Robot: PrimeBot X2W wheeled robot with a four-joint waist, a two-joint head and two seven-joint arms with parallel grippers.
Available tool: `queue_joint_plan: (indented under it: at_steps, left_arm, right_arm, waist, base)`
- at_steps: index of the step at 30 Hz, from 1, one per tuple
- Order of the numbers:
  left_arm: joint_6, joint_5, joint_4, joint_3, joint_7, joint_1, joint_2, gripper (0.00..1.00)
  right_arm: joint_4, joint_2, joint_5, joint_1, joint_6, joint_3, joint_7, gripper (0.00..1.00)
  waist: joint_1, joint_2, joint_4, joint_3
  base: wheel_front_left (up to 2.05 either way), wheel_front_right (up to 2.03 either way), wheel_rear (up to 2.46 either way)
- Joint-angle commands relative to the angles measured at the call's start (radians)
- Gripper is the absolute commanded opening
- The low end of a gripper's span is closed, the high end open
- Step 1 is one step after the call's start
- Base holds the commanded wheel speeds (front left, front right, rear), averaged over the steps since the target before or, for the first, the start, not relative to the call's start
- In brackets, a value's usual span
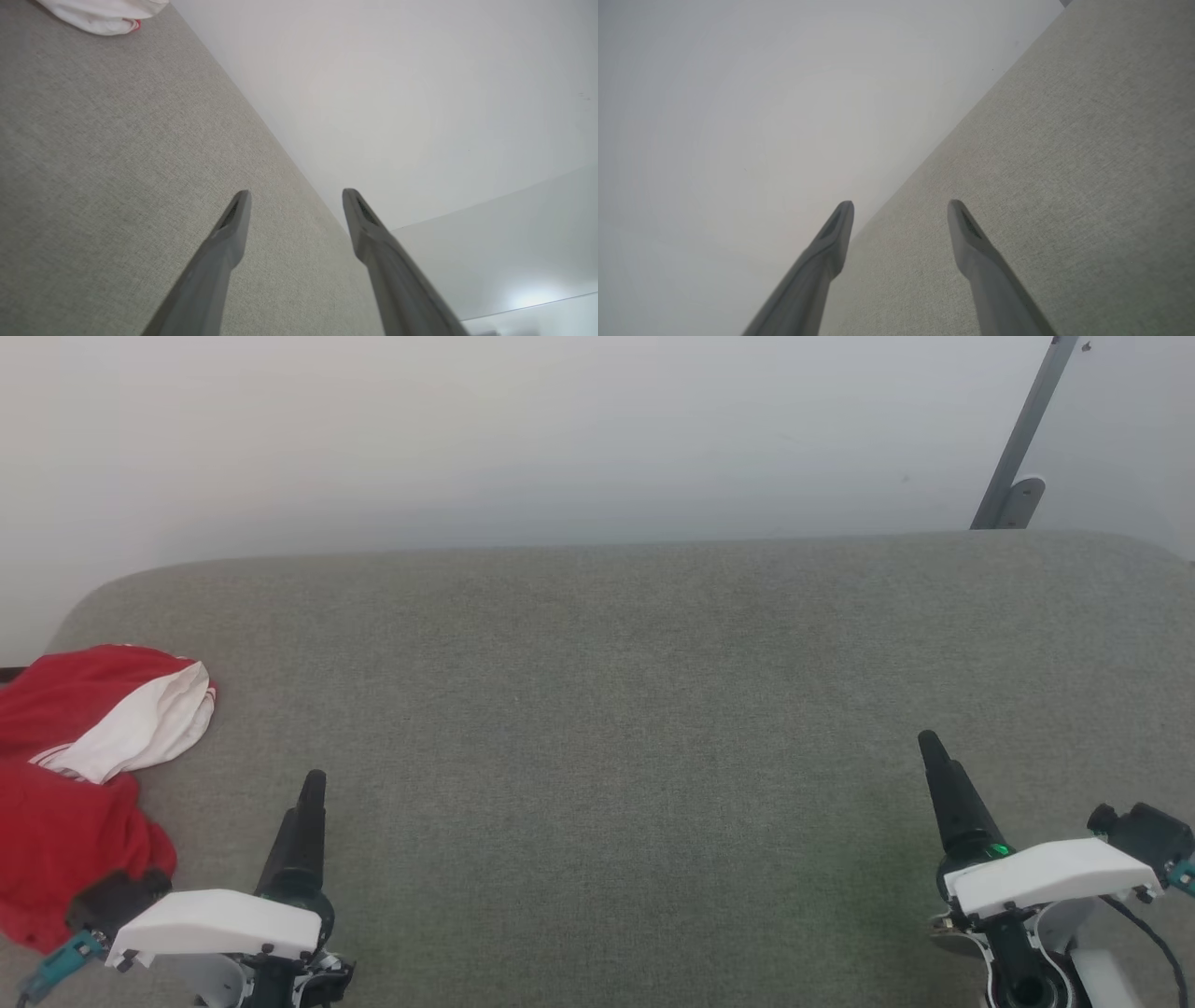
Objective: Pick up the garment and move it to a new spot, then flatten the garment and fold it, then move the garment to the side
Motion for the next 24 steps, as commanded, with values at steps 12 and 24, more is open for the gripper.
queue_joint_plan:
  at_steps: [12, 24]
  left_arm:
    - [0.026, 0.234, -0.026, -0.024, -0.045, -0.001, 0.047, 1.00]
    - [-0.010, 0.392, -0.039, 0.005, -0.081, 0.012, 0.063, 1.00]
  right_arm:
    - [-0.011, -0.018, -0.266, -0.035, 0.001, -0.016, -0.025, 1.00]
    - [-0.024, -0.031, -0.417, -0.045, 0.001, -0.029, -0.049, 1.00]
  waist:
    - [0.0000, -0.0001, -0.004, -0.005]
    - [0.0000, -0.0001, -0.013, -0.004]
  base:
    - [0.00, 0.00, 0.00]
    - [0.00, 0.00, 0.00]
